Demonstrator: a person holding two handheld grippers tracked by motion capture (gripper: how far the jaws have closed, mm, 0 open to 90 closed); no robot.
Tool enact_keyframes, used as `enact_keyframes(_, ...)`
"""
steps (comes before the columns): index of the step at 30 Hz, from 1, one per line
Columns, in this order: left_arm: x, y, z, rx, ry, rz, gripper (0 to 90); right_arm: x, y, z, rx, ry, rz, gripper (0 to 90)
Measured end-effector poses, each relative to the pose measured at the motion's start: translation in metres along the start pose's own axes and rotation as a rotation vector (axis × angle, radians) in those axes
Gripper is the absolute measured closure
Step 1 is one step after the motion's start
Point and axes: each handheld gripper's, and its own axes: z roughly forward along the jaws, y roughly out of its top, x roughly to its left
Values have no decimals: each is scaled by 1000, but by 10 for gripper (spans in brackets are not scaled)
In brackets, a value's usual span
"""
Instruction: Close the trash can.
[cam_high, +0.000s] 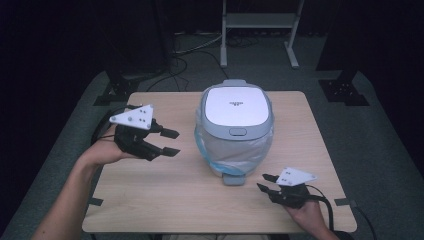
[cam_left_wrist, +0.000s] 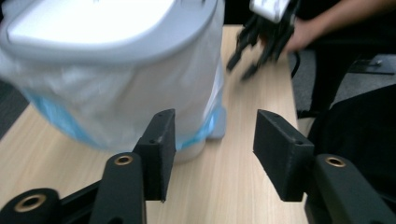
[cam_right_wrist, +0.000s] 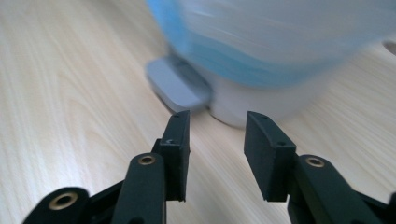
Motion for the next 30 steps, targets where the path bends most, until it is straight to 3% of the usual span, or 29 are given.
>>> enact_keyframes(5, -4, -29, 5, -10, 41, -34, 425, -18, -6, -11, 23, -18, 47, 531)
enact_keyframes(8, -6, -41, 5, -19, 93, -51, 377, -28, -9, -12, 32, -12, 67, 504)
enact_keyframes(13, -11, -62, 6, -27, 145, -84, 299, -46, -19, -10, 50, -11, 134, 468)
enact_keyframes(21, -20, -92, 3, -56, 233, -135, 236, -56, -32, -16, 71, -21, 162, 420)
enact_keyframes(24, -25, -104, 7, -70, 254, -170, 200, -59, -36, -19, 73, -31, 172, 395)
enact_keyframes(30, -35, -122, 17, -86, 281, -190, 188, -67, -41, -26, 72, -38, 210, 372)
